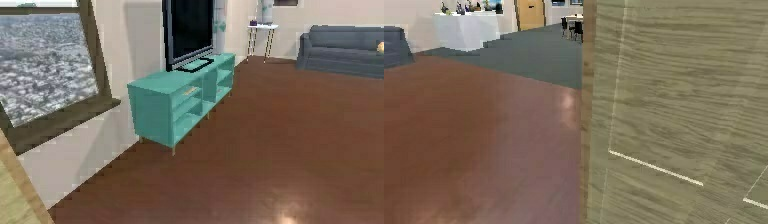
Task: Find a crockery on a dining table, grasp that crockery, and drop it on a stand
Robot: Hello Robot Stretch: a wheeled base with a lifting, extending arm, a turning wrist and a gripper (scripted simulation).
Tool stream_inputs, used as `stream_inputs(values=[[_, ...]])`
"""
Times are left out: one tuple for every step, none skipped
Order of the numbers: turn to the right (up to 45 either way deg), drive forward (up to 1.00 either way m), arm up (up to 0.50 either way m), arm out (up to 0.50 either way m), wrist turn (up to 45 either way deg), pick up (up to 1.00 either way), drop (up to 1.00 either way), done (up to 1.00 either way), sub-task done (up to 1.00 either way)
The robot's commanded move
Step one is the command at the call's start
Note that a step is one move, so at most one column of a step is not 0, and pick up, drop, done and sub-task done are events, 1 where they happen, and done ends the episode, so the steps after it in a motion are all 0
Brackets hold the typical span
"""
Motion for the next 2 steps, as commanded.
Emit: stream_inputs(values=[[24.0,0.0,0.0,0.0,0.0,0.0,0.0,0.0,0.0],[0.0,1.0,0.0,0.0,0.0,0.0,0.0,0.0,0.0]])
